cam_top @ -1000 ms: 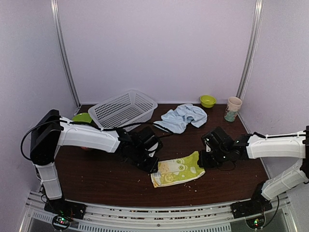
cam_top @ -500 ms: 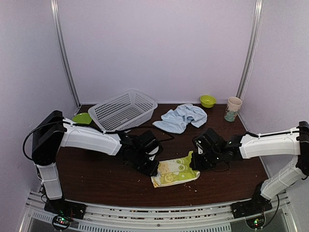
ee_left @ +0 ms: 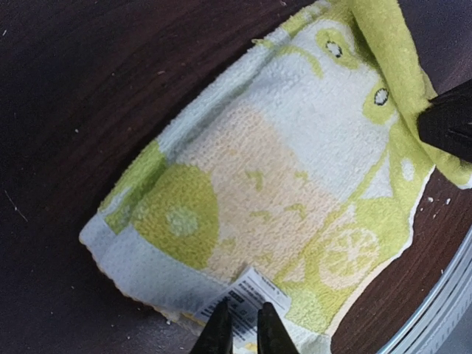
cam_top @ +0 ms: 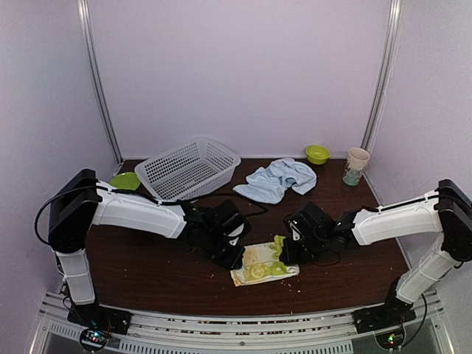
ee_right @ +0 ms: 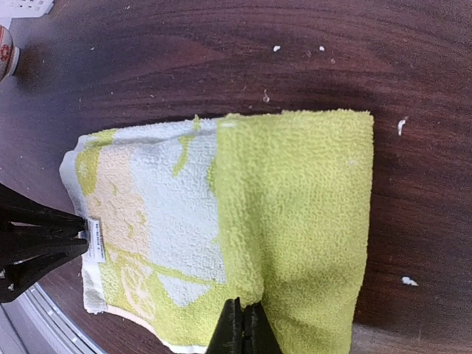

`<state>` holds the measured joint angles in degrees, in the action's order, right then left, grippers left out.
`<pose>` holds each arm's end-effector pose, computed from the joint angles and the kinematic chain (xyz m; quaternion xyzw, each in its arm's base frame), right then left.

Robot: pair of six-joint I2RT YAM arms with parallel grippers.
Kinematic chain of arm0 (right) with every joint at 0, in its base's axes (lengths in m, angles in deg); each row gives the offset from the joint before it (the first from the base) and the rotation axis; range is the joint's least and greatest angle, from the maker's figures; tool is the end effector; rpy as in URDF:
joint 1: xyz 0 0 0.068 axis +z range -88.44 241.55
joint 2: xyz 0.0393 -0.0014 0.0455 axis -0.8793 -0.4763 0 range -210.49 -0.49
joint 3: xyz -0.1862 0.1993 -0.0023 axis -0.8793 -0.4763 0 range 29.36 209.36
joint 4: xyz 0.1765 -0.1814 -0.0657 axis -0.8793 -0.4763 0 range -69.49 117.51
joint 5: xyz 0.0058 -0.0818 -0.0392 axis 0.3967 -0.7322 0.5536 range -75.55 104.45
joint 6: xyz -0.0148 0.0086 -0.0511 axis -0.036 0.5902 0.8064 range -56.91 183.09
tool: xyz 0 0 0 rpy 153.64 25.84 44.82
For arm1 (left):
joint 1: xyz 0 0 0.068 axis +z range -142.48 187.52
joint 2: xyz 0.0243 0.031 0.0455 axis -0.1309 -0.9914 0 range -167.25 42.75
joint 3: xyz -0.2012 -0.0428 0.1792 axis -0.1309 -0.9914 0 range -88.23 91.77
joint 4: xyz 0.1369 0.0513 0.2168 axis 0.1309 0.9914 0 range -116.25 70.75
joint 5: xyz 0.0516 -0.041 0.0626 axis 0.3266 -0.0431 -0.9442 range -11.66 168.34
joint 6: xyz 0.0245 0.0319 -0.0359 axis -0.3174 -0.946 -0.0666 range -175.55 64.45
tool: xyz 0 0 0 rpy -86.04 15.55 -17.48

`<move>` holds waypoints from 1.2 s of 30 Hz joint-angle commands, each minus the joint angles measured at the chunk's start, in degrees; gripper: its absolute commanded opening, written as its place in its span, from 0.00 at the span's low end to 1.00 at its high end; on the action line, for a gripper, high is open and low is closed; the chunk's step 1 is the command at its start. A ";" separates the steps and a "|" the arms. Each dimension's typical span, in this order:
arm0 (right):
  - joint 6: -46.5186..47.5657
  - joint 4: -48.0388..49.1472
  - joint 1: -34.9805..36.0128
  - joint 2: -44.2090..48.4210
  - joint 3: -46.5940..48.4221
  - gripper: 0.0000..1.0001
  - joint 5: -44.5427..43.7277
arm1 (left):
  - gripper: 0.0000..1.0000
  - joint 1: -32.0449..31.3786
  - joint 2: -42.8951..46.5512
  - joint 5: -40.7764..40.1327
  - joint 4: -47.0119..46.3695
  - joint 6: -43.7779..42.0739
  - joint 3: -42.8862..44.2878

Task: Roll the towels
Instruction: Roll the towel at the center of the board.

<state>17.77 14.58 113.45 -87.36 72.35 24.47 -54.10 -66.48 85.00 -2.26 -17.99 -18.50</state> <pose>0.1701 0.2269 0.1593 -0.0797 0.9517 0.2688 0.1253 0.1785 -0.3389 0.1554 0.2156 0.9476 -0.2109 0.1054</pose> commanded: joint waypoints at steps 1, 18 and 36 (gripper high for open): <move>-1.88 4.78 0.40 -1.46 -1.63 0.00 2.74 | 0.12 -0.41 -0.22 0.64 -1.40 0.53 -0.43; -2.36 9.15 0.44 -4.46 -4.30 0.24 5.17 | 0.22 -0.43 5.93 0.48 1.66 -0.98 1.33; -1.54 14.22 0.29 -5.29 -8.90 0.29 3.60 | 0.11 1.00 -3.47 2.57 -1.44 1.51 18.63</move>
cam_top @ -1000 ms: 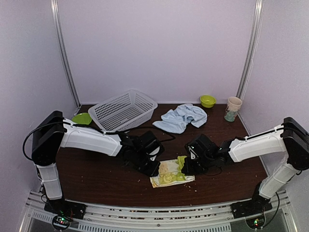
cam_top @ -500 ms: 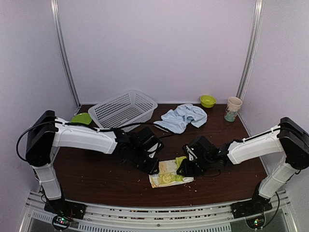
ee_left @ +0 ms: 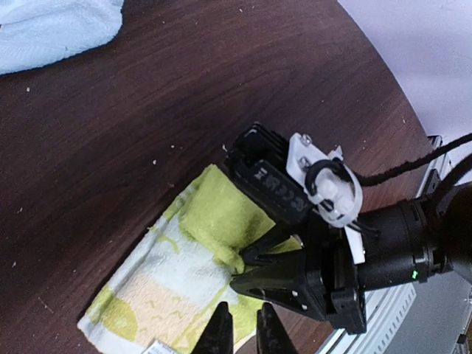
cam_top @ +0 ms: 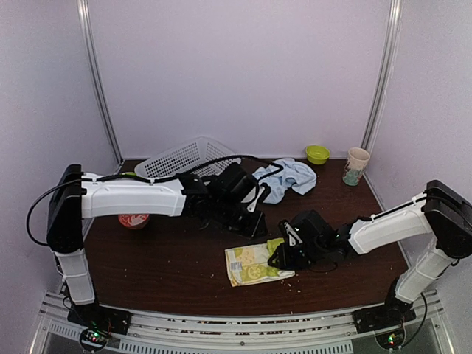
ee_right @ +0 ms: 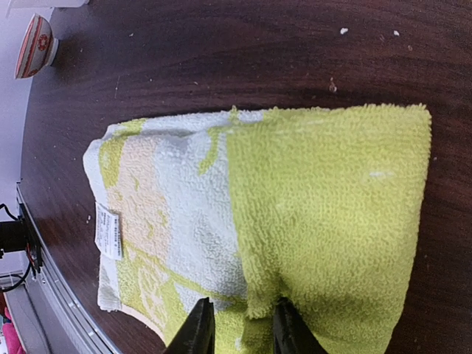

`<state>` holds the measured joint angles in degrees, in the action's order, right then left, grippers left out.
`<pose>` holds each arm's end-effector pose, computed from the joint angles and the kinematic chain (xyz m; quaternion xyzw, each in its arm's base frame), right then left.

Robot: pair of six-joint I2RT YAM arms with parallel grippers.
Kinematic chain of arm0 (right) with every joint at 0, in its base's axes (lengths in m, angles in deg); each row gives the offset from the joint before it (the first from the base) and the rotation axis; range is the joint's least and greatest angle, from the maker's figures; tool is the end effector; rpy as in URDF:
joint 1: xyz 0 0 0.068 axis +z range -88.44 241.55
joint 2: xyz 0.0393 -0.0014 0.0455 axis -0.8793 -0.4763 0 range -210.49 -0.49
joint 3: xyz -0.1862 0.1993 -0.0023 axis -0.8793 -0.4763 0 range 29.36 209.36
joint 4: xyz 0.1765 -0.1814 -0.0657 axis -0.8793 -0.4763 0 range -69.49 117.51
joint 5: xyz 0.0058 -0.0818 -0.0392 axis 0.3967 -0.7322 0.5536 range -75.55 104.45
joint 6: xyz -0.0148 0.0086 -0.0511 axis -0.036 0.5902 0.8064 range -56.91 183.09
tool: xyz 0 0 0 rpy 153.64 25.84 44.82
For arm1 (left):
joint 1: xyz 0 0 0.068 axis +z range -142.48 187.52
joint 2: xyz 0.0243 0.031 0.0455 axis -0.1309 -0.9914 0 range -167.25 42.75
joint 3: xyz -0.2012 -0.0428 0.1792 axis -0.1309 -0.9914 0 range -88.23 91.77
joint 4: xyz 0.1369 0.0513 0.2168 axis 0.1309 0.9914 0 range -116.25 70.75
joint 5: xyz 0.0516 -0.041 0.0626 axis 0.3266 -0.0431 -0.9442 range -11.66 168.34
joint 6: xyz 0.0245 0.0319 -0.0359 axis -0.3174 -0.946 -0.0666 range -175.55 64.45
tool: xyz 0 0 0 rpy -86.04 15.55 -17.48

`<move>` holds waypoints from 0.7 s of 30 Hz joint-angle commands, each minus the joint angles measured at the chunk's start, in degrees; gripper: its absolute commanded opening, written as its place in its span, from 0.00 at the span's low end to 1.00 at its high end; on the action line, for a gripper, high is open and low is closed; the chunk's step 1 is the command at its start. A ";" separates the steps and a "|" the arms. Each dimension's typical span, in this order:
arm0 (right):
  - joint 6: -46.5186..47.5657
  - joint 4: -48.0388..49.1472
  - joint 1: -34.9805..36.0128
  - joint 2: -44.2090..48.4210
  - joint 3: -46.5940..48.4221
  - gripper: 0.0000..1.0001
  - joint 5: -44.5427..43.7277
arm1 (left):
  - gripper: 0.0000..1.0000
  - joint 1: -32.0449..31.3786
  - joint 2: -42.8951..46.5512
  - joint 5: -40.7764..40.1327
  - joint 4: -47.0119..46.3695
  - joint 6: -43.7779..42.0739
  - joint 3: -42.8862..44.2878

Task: Roll the towels
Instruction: Roll the towel at the center of the board.

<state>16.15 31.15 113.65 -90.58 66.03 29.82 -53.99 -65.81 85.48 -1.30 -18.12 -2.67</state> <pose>0.1674 0.2303 0.1338 -0.0878 0.9276 0.3407 0.1257 0.1995 -0.3767 0.2421 0.2162 0.9064 -0.3099 0.1886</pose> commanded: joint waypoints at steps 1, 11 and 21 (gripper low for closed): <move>0.15 -2.24 0.08 -2.03 -2.69 0.29 -1.81 | 0.10 1.17 -5.11 2.66 -2.51 2.40 3.35; 1.22 -2.23 -0.15 -2.56 -2.38 0.29 -1.69 | 0.13 2.97 -10.64 5.48 -3.73 6.37 5.86; 1.28 -2.10 -0.09 -3.00 -2.17 0.28 -1.49 | 0.34 3.03 -13.55 6.23 -2.34 6.50 8.26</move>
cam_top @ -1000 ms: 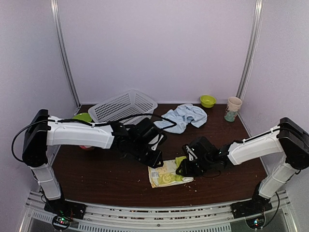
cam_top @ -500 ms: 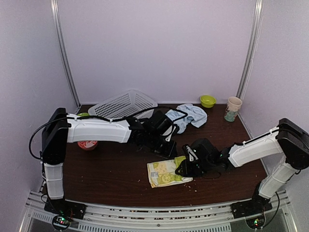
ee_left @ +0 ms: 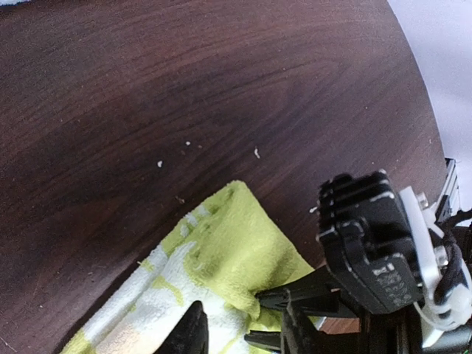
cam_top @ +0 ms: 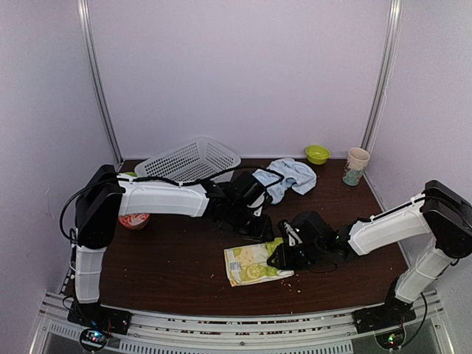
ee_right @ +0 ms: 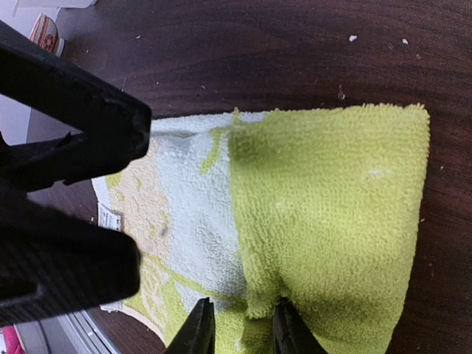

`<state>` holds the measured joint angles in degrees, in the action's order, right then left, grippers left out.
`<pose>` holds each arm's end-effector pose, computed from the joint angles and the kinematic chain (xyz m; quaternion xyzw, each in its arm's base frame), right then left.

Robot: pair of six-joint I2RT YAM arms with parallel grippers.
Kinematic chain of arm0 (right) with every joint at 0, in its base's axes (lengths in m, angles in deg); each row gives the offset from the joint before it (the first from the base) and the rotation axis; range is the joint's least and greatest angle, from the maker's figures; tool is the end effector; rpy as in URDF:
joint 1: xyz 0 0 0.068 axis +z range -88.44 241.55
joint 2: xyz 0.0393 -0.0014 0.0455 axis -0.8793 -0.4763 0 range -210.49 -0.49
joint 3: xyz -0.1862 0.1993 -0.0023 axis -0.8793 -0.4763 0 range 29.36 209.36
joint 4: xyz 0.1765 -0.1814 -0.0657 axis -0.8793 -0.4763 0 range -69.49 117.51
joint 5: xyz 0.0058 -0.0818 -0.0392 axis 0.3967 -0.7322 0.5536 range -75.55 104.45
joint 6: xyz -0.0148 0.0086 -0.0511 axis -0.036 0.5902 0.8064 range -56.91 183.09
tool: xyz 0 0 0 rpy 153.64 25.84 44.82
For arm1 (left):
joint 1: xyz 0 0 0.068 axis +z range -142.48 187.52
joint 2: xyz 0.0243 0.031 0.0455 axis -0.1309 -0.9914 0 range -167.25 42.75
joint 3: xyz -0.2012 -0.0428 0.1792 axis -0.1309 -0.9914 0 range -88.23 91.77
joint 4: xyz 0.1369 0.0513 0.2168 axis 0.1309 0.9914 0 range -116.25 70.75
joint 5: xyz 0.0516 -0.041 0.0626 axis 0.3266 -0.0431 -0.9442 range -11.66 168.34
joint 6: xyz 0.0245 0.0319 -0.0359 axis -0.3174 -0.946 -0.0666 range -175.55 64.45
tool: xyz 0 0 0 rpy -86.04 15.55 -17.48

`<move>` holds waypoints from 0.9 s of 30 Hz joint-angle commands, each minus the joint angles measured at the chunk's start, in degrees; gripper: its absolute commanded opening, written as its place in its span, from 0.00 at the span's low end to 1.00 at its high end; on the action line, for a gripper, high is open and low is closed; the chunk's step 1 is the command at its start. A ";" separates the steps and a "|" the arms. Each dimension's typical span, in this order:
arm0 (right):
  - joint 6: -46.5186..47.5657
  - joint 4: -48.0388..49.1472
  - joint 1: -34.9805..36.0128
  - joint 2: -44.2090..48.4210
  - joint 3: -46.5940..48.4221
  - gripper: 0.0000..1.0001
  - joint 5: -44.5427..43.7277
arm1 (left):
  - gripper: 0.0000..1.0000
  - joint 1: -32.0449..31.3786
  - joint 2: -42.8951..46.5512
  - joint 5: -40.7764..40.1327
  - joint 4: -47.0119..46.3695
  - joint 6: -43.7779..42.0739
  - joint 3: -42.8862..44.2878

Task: Roll the towels
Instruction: Roll the towel at the center of the board.

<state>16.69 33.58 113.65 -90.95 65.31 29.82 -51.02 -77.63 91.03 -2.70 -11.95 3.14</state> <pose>0.1677 0.2307 0.1318 -0.0934 0.9231 0.3479 0.1348 0.2350 -0.3990 0.1886 0.1576 0.9287 -0.3139 0.1191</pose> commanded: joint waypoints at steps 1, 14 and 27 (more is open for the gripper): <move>0.70 -4.66 -0.14 -2.66 -1.40 0.29 -1.49 | 0.37 0.09 -2.16 0.55 -0.37 0.28 2.82; 1.02 -5.15 -0.15 -2.53 -0.83 0.28 -1.23 | 0.41 0.10 -8.80 -1.70 5.76 -1.77 8.55; 2.67 -10.89 -0.12 4.14 0.41 0.48 -0.28 | 0.28 0.18 -10.66 -5.03 8.94 -2.31 8.76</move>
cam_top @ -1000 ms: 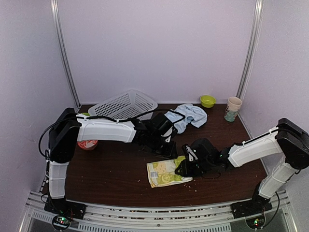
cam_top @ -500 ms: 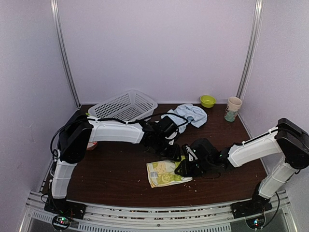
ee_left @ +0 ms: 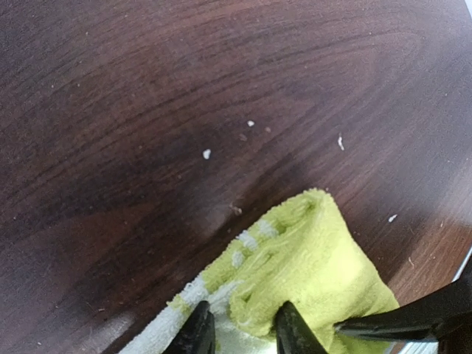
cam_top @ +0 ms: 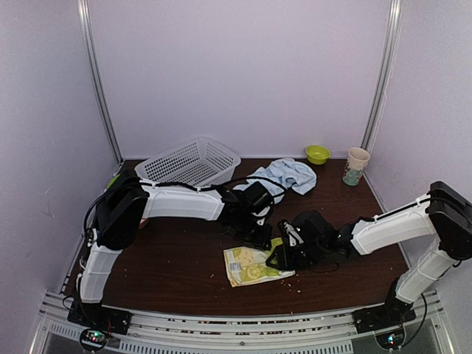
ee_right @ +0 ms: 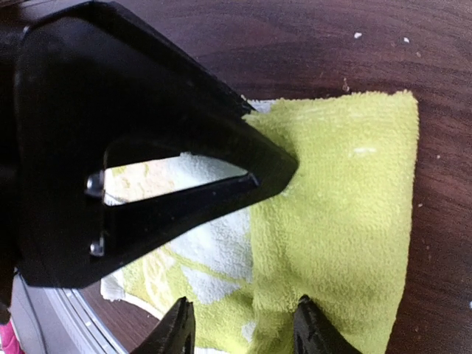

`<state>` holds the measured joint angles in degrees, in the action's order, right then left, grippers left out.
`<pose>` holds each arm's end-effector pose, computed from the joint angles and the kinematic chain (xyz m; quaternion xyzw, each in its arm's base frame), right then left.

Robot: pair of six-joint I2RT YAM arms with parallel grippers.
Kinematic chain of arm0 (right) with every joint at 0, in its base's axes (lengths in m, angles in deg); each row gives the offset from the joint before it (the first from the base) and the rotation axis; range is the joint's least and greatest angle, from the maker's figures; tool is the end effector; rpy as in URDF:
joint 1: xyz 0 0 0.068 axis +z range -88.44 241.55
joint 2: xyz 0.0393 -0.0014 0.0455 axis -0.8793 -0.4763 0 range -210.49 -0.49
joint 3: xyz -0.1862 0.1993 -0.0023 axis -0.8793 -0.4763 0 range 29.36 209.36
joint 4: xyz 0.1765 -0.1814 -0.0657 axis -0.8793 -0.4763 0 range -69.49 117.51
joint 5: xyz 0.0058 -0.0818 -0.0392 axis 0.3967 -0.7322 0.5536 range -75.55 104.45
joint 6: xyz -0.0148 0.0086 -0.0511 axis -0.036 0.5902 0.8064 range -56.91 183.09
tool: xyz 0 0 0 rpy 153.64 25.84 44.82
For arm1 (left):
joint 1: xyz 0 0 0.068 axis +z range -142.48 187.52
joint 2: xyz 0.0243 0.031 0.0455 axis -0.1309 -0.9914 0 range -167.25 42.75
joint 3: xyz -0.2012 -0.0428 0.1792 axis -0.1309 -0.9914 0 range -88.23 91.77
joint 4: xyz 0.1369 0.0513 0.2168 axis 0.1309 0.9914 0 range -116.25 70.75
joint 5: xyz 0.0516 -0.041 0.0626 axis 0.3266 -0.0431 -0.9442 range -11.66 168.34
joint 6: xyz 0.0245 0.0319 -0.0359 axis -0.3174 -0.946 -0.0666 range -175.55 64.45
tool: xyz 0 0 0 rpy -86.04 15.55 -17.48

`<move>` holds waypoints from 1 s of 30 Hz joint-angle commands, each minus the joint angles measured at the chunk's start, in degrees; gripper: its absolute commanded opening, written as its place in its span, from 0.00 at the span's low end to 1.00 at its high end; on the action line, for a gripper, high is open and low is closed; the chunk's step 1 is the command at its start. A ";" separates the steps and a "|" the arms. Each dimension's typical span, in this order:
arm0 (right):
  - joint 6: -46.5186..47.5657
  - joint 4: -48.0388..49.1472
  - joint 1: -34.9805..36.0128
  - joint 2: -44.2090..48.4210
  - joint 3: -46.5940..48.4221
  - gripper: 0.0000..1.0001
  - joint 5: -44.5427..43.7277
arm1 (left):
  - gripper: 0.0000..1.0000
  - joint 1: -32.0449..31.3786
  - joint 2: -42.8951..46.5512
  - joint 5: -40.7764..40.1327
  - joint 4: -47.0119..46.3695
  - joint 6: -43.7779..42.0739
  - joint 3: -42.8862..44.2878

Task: Roll the towels
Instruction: Roll the towel at the center of the board.

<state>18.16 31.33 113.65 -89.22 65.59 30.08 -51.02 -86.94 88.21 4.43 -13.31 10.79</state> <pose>0.1659 0.2287 0.1382 -0.1058 0.9222 0.3461 0.1362 0.2465 -0.4145 0.1476 0.1579 0.9525 -0.2430 0.0930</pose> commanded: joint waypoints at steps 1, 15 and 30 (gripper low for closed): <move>1.32 -9.11 -0.15 3.39 0.37 0.48 -0.45 | 0.28 0.18 -1.35 -2.28 1.82 -0.93 1.01; 4.35 -15.47 1.91 7.89 0.08 0.23 -4.46 | 0.24 0.17 -2.58 -1.68 1.75 -0.68 1.02; 4.69 -21.61 5.56 4.22 1.49 0.26 -8.43 | 0.23 0.18 -2.67 -1.50 1.72 -0.75 0.52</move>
<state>22.75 15.85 118.90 -86.97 68.50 23.35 -51.02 -87.55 87.38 5.17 -13.64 11.43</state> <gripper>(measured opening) 0.206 0.234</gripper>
